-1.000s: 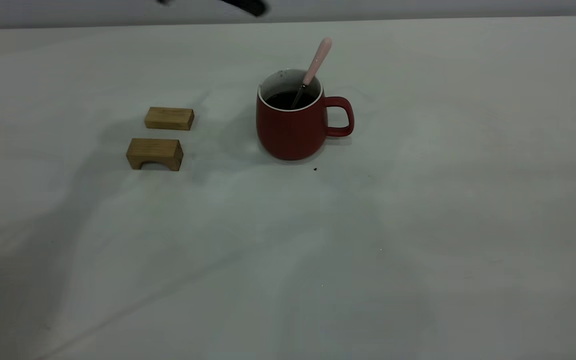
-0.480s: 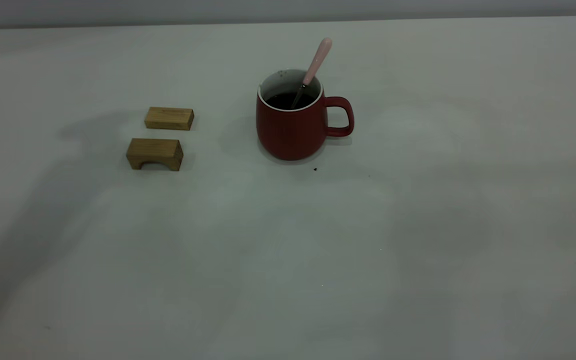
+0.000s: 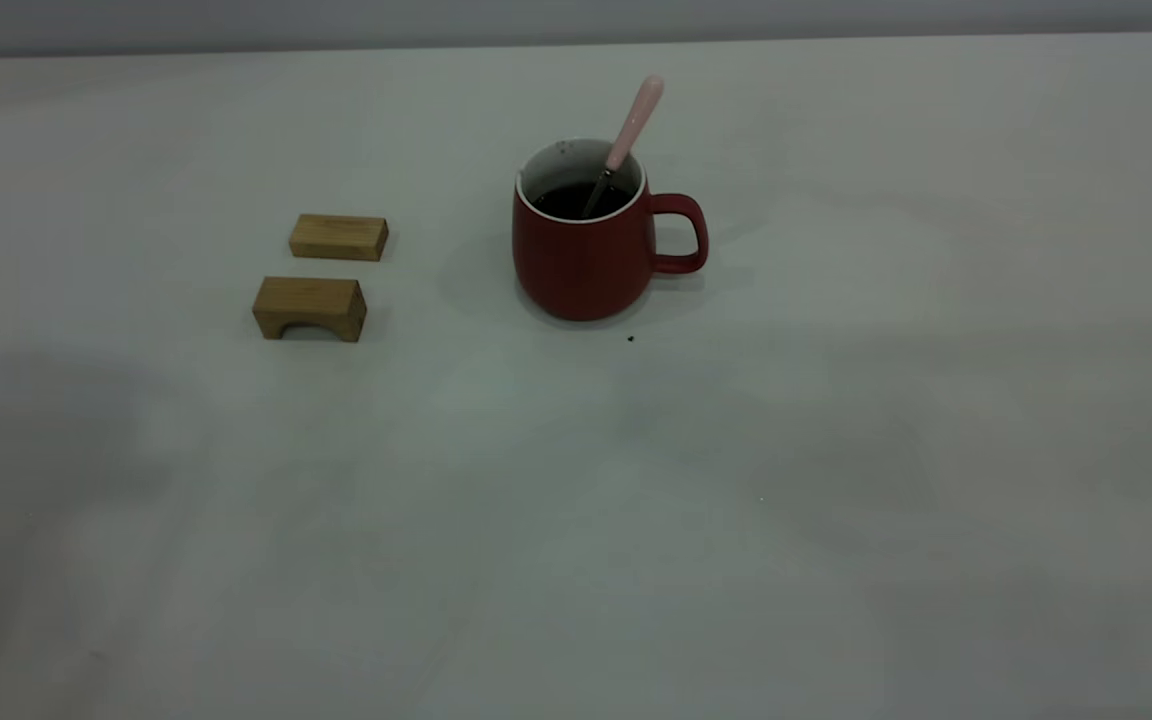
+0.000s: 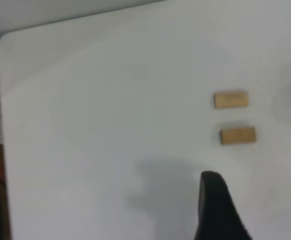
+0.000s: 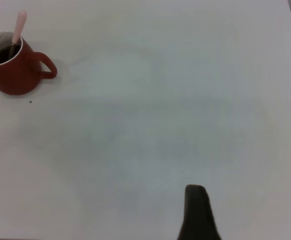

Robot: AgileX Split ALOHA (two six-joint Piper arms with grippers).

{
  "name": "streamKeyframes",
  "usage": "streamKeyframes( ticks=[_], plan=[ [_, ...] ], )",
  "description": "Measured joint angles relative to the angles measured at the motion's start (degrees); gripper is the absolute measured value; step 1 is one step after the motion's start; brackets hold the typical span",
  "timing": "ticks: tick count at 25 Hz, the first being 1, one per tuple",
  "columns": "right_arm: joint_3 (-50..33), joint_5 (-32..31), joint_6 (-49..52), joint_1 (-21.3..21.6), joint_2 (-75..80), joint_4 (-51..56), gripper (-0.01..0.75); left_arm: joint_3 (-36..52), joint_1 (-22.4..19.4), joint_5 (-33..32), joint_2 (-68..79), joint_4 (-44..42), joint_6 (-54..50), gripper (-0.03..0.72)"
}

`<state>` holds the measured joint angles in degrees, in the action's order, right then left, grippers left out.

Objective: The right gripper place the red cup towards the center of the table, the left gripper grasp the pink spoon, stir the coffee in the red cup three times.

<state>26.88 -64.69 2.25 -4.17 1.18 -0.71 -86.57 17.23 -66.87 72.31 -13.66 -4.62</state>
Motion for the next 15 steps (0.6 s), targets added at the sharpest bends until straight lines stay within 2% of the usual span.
streamKeyframes(
  ticks=[3, 8, 15],
  plan=[
    [0.0, 0.0, 0.0, 0.0, 0.0, 0.0, 0.582, 10.12, 0.0, 1.15, -9.87, 0.05, 1.83, 0.492],
    [0.0, 0.0, 0.0, 0.0, 0.0, 0.0, 0.582, 28.93, 0.0, 7.65, -26.36, 0.49, -0.3, 0.492],
    [0.0, 0.0, 0.0, 0.0, 0.0, 0.0, 0.582, 50.52, 0.0, 8.39, -45.1, 2.07, -3.1, 0.492]
  ],
)
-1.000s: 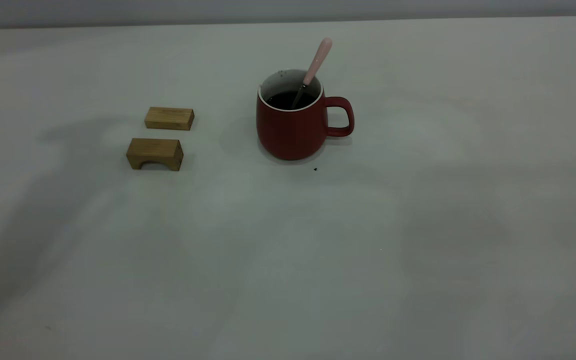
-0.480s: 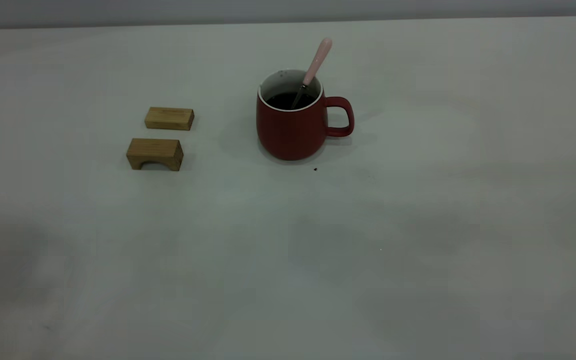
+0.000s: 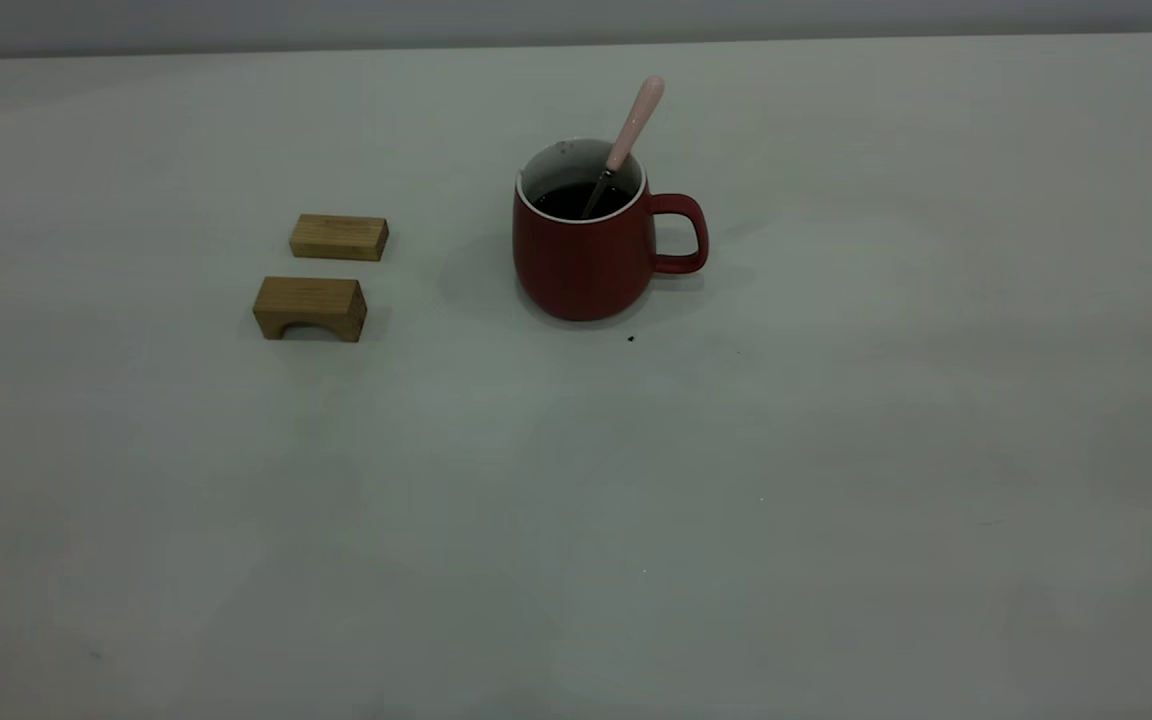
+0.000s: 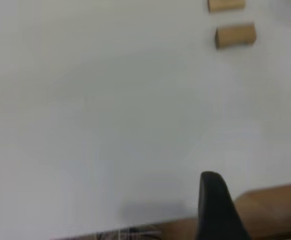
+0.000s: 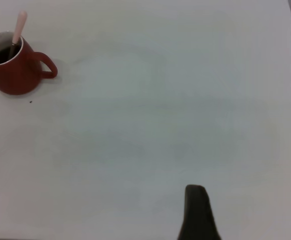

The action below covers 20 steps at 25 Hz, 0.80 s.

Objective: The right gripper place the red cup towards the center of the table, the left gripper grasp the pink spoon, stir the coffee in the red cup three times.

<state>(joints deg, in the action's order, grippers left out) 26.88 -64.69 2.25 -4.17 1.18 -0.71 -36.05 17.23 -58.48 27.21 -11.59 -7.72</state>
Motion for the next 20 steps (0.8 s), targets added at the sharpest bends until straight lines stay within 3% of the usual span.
streamKeyframes(
  ticks=[3, 12, 20],
  plan=[
    [0.0, 0.0, 0.0, 0.0, 0.0, 0.0, 0.582, 5.21, -1.33, -0.38, -7.45, 1.65, -0.06, 0.492],
    [0.0, 0.0, 0.0, 0.0, 0.0, 0.0, 0.582, 7.11, -12.51, -4.86, -21.83, 4.22, -0.06, 0.492],
    [0.0, 0.0, 0.0, 0.0, 0.0, 0.0, 0.582, 8.12, -13.89, -6.26, -28.18, 4.92, -0.06, 0.492]
  ],
)
